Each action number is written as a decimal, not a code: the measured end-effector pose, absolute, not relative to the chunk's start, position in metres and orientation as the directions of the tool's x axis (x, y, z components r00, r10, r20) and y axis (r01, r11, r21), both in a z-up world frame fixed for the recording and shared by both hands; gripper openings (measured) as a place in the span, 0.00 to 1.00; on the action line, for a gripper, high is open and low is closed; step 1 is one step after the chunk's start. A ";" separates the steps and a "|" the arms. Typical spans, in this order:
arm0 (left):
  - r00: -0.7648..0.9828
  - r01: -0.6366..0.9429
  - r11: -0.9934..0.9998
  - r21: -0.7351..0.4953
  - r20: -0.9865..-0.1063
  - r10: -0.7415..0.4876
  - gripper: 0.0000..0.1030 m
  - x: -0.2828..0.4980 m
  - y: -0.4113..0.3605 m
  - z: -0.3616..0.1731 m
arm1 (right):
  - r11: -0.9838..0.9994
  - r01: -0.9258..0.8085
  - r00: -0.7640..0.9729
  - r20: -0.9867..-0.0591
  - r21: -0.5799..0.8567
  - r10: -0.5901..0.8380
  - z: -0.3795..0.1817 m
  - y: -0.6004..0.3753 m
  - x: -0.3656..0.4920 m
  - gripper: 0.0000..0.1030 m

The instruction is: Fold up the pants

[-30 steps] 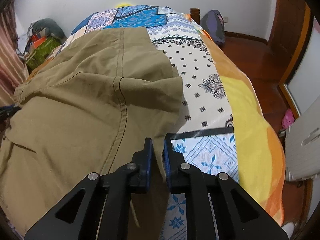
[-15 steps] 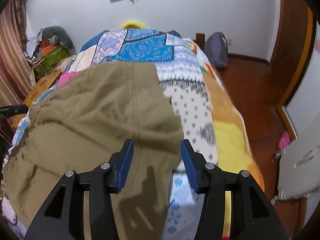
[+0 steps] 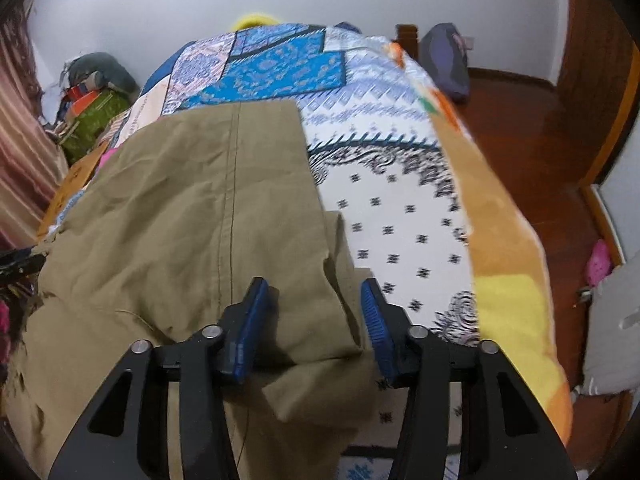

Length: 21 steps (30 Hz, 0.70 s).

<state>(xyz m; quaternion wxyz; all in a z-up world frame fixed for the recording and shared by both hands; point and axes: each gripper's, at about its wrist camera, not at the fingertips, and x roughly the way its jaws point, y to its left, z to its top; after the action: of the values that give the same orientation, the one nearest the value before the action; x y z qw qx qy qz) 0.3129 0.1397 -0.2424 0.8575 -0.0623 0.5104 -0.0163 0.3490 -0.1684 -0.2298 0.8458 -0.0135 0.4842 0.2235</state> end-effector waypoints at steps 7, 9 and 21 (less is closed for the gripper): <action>0.512 -0.031 0.999 0.042 -0.858 0.052 0.46 0.320 0.130 -0.238 | 0.896 -0.442 0.475 -0.838 0.039 0.270 -0.233 -0.158 0.335 0.13; 0.529 -0.024 0.994 0.111 -0.842 0.107 0.46 0.319 0.126 -0.239 | 0.892 -0.452 0.482 -0.839 0.010 0.253 -0.235 -0.159 0.333 0.12; 0.522 -0.027 0.997 -0.067 -0.852 -0.043 0.48 0.309 0.147 -0.219 | 0.900 -0.432 0.431 -0.863 0.059 0.264 -0.215 -0.162 0.336 0.20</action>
<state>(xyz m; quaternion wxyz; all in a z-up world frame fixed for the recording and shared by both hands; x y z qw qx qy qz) 0.3094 0.1468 -0.2189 0.8716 -0.0357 0.4889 -0.0044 0.3360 -0.1618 -0.2149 0.8414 -0.0857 0.4919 0.2069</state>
